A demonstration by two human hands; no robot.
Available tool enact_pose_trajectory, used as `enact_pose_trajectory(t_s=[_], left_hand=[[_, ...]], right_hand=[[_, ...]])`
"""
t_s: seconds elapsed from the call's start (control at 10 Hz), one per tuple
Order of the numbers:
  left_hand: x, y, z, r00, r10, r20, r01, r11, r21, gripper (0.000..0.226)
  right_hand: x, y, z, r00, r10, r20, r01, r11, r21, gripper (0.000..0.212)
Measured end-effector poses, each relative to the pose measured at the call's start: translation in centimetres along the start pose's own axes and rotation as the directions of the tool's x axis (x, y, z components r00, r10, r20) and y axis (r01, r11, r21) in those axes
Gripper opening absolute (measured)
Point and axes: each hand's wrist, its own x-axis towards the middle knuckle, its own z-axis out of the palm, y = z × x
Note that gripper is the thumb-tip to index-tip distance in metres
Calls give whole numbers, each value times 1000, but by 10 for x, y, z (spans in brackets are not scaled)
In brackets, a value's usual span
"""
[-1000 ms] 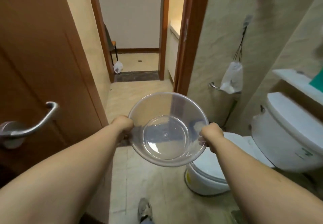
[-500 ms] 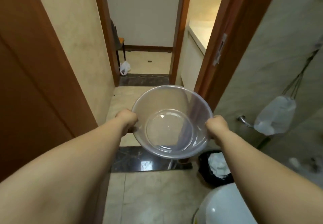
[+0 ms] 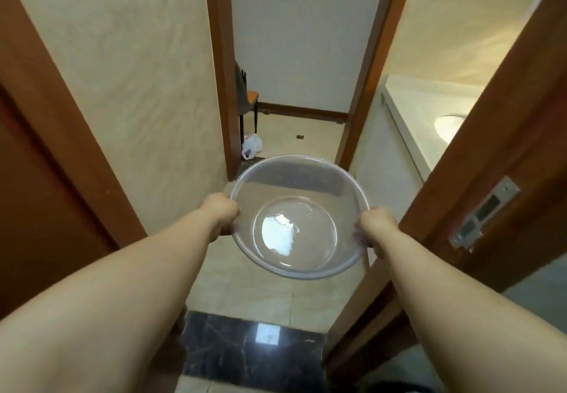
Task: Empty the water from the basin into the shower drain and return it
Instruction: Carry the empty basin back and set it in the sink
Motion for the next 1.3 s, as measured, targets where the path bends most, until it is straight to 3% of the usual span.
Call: enact_pose_trajectory(t_s=[0.3, 0.5, 0.6, 0.7, 0.8, 0.9, 1.2, 1.3], left_hand=[[194, 117, 42, 994, 39, 100, -53, 989, 141, 33], [300, 220, 91, 967, 144, 208, -196, 946, 257, 33], [331, 263, 138, 926, 175, 334, -283, 908, 310, 33], [355, 296, 186, 889, 193, 416, -346, 878, 330, 31], [370, 342, 240, 832, 211, 514, -422, 841, 338, 26], [387, 377, 291, 799, 207, 564, -452, 826, 337, 24], [439, 474, 462, 653, 215, 727, -518, 826, 221, 29], [449, 495, 520, 567, 190, 802, -538, 822, 185, 32]], right_hand=[[157, -104, 16, 992, -6, -127, 11, 999, 39, 41], [243, -162, -3, 957, 98, -273, -38, 976, 216, 27], [271, -175, -28, 945, 124, -303, -73, 982, 173, 20], [304, -177, -55, 907, 175, -384, -103, 974, 203, 18], [348, -177, -96, 864, 239, -443, -119, 952, 282, 37], [379, -183, -129, 840, 280, -465, -147, 942, 303, 37], [468, -181, -226, 669, 456, -587, -165, 861, 480, 27], [488, -174, -247, 561, 540, -627, -180, 820, 544, 13]])
